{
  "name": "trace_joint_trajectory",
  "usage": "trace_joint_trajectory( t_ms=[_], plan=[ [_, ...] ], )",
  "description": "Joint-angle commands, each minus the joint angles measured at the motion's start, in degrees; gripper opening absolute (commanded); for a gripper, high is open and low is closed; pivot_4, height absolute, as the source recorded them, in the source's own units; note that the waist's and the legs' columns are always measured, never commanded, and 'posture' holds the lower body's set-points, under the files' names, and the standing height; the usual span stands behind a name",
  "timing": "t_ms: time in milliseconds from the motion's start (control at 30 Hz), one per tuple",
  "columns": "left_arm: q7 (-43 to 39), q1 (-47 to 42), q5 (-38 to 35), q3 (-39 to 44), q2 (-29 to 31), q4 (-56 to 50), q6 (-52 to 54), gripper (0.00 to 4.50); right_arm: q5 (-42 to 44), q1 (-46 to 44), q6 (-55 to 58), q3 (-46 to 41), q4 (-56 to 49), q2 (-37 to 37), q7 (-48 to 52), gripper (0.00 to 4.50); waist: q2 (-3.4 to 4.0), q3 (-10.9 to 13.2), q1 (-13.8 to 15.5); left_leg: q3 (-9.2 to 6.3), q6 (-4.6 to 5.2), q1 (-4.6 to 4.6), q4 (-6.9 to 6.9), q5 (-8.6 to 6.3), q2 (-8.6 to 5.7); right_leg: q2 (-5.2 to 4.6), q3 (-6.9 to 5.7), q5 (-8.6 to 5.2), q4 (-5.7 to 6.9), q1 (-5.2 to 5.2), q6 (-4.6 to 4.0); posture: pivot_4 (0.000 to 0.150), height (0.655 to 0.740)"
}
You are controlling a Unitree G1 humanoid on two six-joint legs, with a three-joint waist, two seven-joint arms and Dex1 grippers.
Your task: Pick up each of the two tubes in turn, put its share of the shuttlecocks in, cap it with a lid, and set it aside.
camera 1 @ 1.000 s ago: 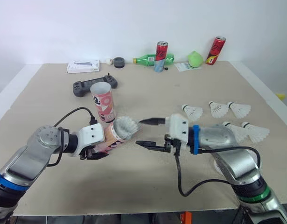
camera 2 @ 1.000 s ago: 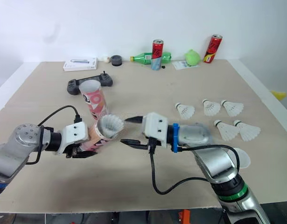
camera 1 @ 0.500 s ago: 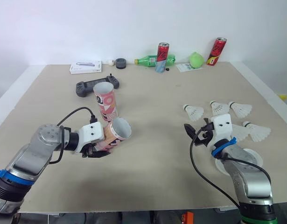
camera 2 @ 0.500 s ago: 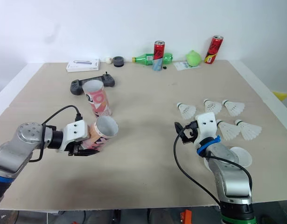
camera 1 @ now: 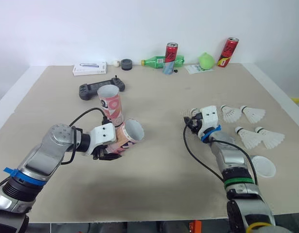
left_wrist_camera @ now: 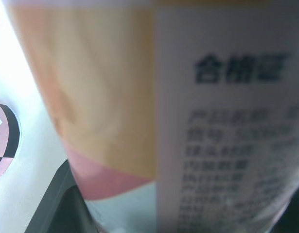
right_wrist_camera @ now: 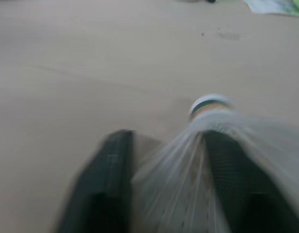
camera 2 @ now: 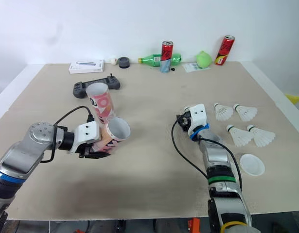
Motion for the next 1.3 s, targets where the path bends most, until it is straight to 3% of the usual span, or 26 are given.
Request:
trace_joint_trajectory(
  t_ms=[33, 67, 100, 333, 467, 667, 800, 933, 1100, 1233, 1300],
  plan=[
    [0.80, 0.91, -0.28, -1.98, -1.11, -1.63, 1.36, 2.73, 0.21, -0.44, -3.06, -1.69, 0.36, -0.48, -0.41, 0.58, 0.00, 0.00, 0.00, 0.00, 0.00, -0.01, -0.01, 0.00, 0.00, -0.01, 0.00, 0.01, -0.03, 0.00, 0.01, 0.150, 0.7400],
    [0.94, 1.06, -0.40, -1.87, -1.17, -1.90, 1.62, 2.73, 0.56, 0.22, -3.26, -1.87, -0.57, -0.68, 0.01, 0.10, 0.00, 0.00, -0.01, 0.00, 0.00, -0.03, -0.01, 0.00, -0.01, -0.02, 0.01, 0.02, -0.07, 0.00, 0.04, 0.150, 0.7400],
    [1.03, 1.15, -0.48, -1.79, -1.21, -2.08, 1.82, 2.73, 0.77, 0.67, -3.40, -1.99, -1.25, -0.78, 0.31, 0.04, 0.00, 0.00, -0.01, 0.00, 0.00, -0.03, -0.01, 0.00, -0.02, -0.03, 0.02, 0.03, -0.07, 0.00, 0.05, 0.150, 0.7400],
    [1.49, 1.28, -0.49, -2.23, -1.37, -2.65, 2.90, 2.73, 14.13, 11.58, 5.63, -0.85, -34.51, -6.56, 17.68, 0.04, 0.19, 0.03, -0.10, -0.12, -0.01, -0.18, -0.01, -0.01, -0.04, -0.03, -0.01, 0.02, -0.10, -0.09, 0.11, 0.150, 0.7400],
    [1.29, 0.40, 0.73, -3.85, -1.42, -0.69, 2.81, 2.73, 19.74, 11.84, 15.35, 3.21, -51.57, -15.02, 26.57, 0.04, 0.17, 0.02, -0.04, -0.16, 0.00, -0.13, 0.02, -0.01, 0.01, 0.03, -0.05, 0.06, -0.10, -0.06, 0.13, 0.150, 0.7400],
    [1.04, -0.88, 1.41, -5.35, -2.11, 0.98, 2.68, 2.73, 17.08, 8.31, 17.87, 12.51, -59.70, -18.50, 31.46, 0.04, 0.08, -0.02, 0.05, -0.23, 0.00, 0.01, 0.03, -0.01, 0.05, 0.04, -0.13, -0.14, -0.10, 0.09, -0.22, 0.150, 0.7400],
    [1.01, -1.68, 1.63, -5.65, -3.10, 1.37, 2.73, 2.73, 10.07, 6.04, 14.25, 19.65, -57.55, -16.77, 31.59, 0.04, 0.08, -0.02, 0.31, -0.21, 0.01, 0.01, 0.08, 0.00, 0.02, 0.02, -0.14, -0.13, -0.10, 0.09, -0.20, 0.150, 0.7400],
    [1.03, -1.78, 1.80, -5.82, -3.85, 1.08, 2.96, 2.73, 9.26, 5.20, 13.82, 20.54, -56.93, -13.88, 30.80, 0.04, 0.07, -0.02, 0.57, -0.19, 0.01, -0.02, 0.12, 0.00, -0.03, -0.04, -0.13, -0.12, -0.11, 0.11, -0.16, 0.150, 0.7400],
    [0.98, -1.22, 1.77, -5.63, -3.77, 0.39, 3.14, 2.73, 15.34, 8.49, 20.80, 15.37, -63.43, -14.02, 29.46, 1.71, 0.06, -0.03, 1.25, -0.21, 0.00, -0.02, 0.12, 0.00, -0.04, -0.07, -0.13, -0.11, -0.11, 0.11, -0.15, 0.150, 0.7400],
    [1.09, -0.95, 1.80, -5.80, -4.00, 0.61, 2.90, 2.73, 23.10, 12.80, 28.85, 8.66, -69.31, -12.49, 23.80, 3.81, 0.05, -0.03, 1.53, -0.28, 0.00, -0.07, 0.09, -0.01, -0.03, -0.06, -0.16, -0.12, -0.12, 0.08, -0.16, 0.150, 0.7400],
    [1.23, -0.80, 1.85, -5.91, -4.15, 0.56, 2.83, 2.73, 26.22, 16.26, 32.27, 5.09, -72.53, -11.43, 19.57, 4.45, 0.05, -0.03, 1.68, -0.32, 0.00, -0.09, 0.09, -0.01, -0.02, -0.07, -0.19, -0.13, -0.11, 0.08, -0.18, 0.150, 0.7400]
  ],
)
